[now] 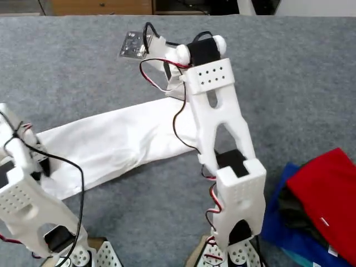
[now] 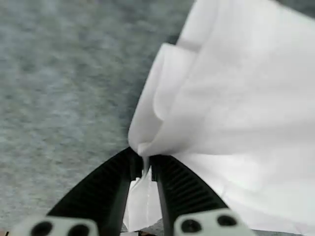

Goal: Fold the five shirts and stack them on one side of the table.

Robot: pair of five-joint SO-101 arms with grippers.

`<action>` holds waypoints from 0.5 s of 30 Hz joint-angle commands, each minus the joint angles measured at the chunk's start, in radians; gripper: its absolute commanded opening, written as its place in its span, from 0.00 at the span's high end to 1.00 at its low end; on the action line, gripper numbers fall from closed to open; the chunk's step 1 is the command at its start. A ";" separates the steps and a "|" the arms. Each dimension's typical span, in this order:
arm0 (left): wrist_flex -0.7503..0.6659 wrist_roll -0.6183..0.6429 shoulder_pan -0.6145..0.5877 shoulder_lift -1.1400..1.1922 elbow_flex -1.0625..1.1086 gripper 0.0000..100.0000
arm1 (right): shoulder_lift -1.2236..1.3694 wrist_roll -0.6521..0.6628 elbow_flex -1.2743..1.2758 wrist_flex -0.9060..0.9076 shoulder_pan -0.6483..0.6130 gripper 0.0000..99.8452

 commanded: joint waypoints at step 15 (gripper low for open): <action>0.272 -0.094 -0.203 -0.007 -0.442 0.98 | -0.035 -0.166 -0.044 -0.110 0.295 1.00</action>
